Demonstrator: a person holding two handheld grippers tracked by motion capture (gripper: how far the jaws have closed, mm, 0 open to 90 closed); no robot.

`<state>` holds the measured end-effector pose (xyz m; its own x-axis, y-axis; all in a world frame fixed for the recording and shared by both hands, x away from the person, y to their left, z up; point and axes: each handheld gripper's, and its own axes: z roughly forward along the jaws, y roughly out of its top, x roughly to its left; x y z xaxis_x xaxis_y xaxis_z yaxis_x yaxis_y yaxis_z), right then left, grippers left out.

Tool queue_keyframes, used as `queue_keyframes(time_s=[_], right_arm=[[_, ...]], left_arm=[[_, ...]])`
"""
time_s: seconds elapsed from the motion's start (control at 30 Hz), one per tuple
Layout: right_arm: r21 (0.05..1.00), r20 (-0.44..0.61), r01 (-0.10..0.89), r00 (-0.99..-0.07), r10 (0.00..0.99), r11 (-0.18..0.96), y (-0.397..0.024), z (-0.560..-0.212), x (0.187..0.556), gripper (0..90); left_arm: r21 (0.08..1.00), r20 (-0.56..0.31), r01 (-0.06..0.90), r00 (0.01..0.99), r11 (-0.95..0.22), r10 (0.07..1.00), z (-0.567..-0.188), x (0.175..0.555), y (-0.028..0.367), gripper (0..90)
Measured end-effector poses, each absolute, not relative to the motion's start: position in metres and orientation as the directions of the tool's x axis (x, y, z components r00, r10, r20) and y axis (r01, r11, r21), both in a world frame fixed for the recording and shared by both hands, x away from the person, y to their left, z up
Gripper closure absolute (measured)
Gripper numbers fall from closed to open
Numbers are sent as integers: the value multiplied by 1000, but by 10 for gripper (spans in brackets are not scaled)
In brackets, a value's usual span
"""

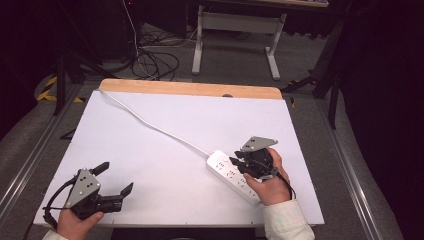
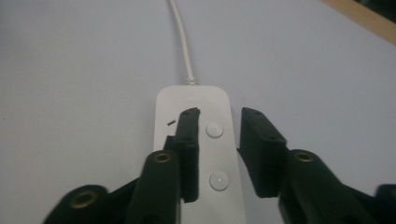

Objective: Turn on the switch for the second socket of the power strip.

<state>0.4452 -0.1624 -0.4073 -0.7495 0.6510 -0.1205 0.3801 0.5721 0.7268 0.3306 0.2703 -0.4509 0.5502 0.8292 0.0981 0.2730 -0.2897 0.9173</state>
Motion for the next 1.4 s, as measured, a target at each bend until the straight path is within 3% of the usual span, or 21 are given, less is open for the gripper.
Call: queue_keyframes(time_s=[0.27, 0.47, 0.93, 1.4], right_arm=[[764, -149, 339, -736, 660, 550, -166, -401, 441, 422], [803, -141, 315, -725, 674, 506, -173, -393, 437, 344], [872, -102, 251, -746, 658, 420, -199, -387, 421, 263], [891, -72, 251, -746, 662, 379, -228, -402, 411, 249]], left_arm=[[917, 97, 275, 548, -288, 831, -451, 330, 271, 69], [919, 95, 273, 547, -285, 832, -450, 330, 271, 69], [923, 96, 267, 541, -279, 835, -450, 329, 272, 69], [924, 96, 264, 540, -277, 836, -449, 329, 273, 69]])
